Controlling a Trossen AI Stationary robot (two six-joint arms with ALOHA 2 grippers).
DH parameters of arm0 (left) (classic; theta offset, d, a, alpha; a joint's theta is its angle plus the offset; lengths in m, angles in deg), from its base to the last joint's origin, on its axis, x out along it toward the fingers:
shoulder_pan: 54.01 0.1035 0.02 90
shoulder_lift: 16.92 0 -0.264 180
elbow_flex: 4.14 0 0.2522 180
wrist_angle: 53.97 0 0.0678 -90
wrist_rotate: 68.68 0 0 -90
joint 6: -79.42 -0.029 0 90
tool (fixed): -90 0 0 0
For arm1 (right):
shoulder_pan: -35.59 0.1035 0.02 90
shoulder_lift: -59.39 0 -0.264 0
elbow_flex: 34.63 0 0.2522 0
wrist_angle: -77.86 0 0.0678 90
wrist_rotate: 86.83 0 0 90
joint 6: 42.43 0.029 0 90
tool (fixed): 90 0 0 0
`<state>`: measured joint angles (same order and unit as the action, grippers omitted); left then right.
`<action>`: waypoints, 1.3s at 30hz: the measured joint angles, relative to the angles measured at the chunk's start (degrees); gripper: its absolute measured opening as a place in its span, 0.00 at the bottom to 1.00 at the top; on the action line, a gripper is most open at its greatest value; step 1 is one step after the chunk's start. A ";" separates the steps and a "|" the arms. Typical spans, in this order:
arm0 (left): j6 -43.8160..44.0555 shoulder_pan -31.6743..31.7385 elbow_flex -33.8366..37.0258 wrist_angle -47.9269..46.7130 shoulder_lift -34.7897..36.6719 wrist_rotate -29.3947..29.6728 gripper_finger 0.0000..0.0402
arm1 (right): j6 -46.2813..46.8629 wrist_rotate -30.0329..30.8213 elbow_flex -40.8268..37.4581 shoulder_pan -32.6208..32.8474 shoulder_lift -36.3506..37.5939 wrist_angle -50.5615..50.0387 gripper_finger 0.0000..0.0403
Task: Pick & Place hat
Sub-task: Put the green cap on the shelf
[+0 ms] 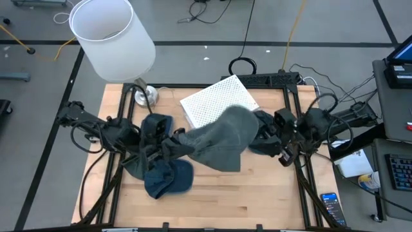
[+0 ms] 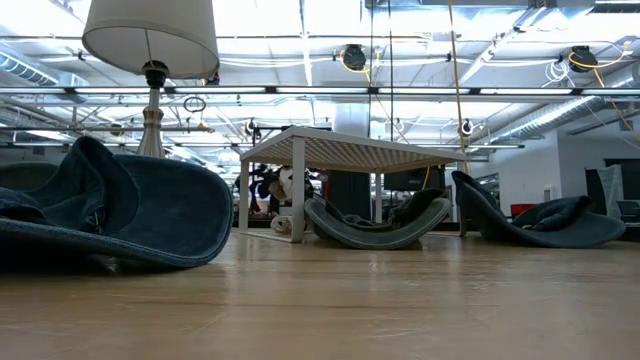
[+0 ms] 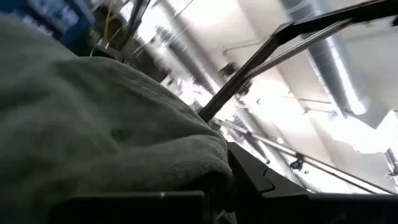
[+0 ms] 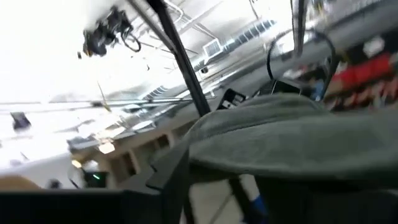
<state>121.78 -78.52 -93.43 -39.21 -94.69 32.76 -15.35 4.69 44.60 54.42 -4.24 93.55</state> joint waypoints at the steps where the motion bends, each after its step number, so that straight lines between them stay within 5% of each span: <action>1: 0.99 0.00 0.00 -0.83 0.16 -0.23 0.06 | 2.69 -0.02 0.00 0.00 0.00 -0.56 0.45; 14: 6.17 0.00 0.00 -1.38 0.36 -6.92 0.06 | 44.10 0.22 0.00 0.02 0.00 -16.32 0.47; 26: 6.15 -0.01 0.02 -5.23 0.71 -12.94 0.06 | 54.95 0.40 0.00 0.02 0.00 -19.26 0.45; 30: 6.96 0.00 0.02 -6.12 0.69 -12.88 0.06 | 54.95 0.31 0.00 0.02 -0.02 -21.24 0.35; 36: 7.31 0.00 0.04 -6.24 0.69 -11.97 0.06 | 52.16 -0.02 0.00 0.02 -0.02 -20.21 0.04; 39: 7.90 0.00 0.04 -6.21 0.67 -12.13 0.06 | 51.99 -0.04 0.00 0.02 0.02 -20.11 0.03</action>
<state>129.68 -78.52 -93.38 -45.42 -94.02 20.63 36.64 4.65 44.60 54.45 -4.22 73.45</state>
